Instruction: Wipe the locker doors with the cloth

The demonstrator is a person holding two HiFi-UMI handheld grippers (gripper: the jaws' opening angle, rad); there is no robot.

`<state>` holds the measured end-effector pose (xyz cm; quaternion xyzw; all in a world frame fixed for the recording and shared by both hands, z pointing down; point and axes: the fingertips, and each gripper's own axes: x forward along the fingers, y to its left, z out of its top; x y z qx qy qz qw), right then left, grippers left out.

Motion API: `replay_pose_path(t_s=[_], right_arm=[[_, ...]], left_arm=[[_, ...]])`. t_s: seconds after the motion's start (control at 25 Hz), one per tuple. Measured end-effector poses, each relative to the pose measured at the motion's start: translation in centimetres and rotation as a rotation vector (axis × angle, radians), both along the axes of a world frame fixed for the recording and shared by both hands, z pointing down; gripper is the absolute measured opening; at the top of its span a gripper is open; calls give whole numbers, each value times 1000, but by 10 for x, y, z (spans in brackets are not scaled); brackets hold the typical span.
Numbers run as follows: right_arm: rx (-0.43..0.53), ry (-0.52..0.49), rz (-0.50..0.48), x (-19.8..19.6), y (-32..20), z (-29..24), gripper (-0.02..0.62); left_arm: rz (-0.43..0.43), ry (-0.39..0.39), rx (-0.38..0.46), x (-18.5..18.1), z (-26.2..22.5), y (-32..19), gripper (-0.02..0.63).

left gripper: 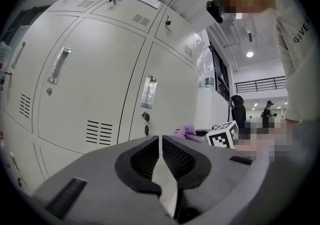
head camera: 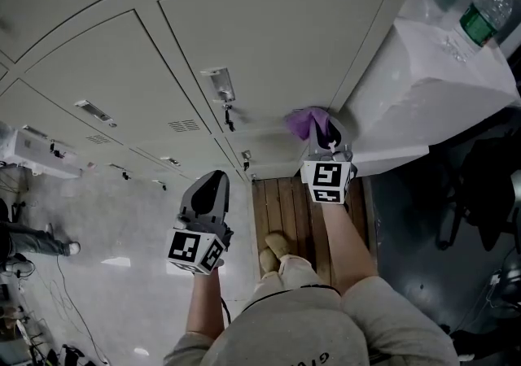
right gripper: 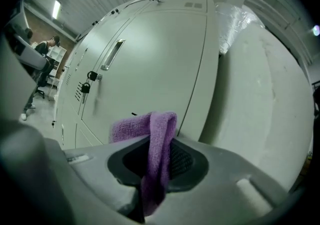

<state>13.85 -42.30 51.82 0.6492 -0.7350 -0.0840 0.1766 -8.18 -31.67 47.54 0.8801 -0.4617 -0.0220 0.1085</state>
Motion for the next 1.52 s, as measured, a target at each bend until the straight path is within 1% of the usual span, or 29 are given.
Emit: replay_pose_path(t_s=[0.2, 0.4, 0.76, 0.92, 1.08, 1.2, 1.32, 1.52], right_arm=[[0, -26, 24, 15, 0, 0, 61], [-37, -102, 80, 33, 1, 7, 61], [-78, -122, 79, 38, 1, 12, 60], [-80, -138, 75, 36, 3, 11, 60], [-87, -216, 26, 26, 15, 11, 60], [-90, -240, -54, 10, 41, 6, 58], [-71, -279, -125, -6, 66, -9, 57], [-30, -317, -185, -18, 103, -39, 55]], left_arm=[[10, 3, 2, 2, 3, 1, 18], [4, 2, 0, -2, 3, 3, 18], [5, 0, 1, -4, 4, 12, 18], [4, -3, 0, -5, 7, 16, 18], [-10, -6, 13, -9, 2, 15, 18], [-14, -5, 31, -14, -6, 20, 18], [-30, 14, 54, -25, -14, 20, 18], [-38, 20, 76, -31, -19, 36, 18]])
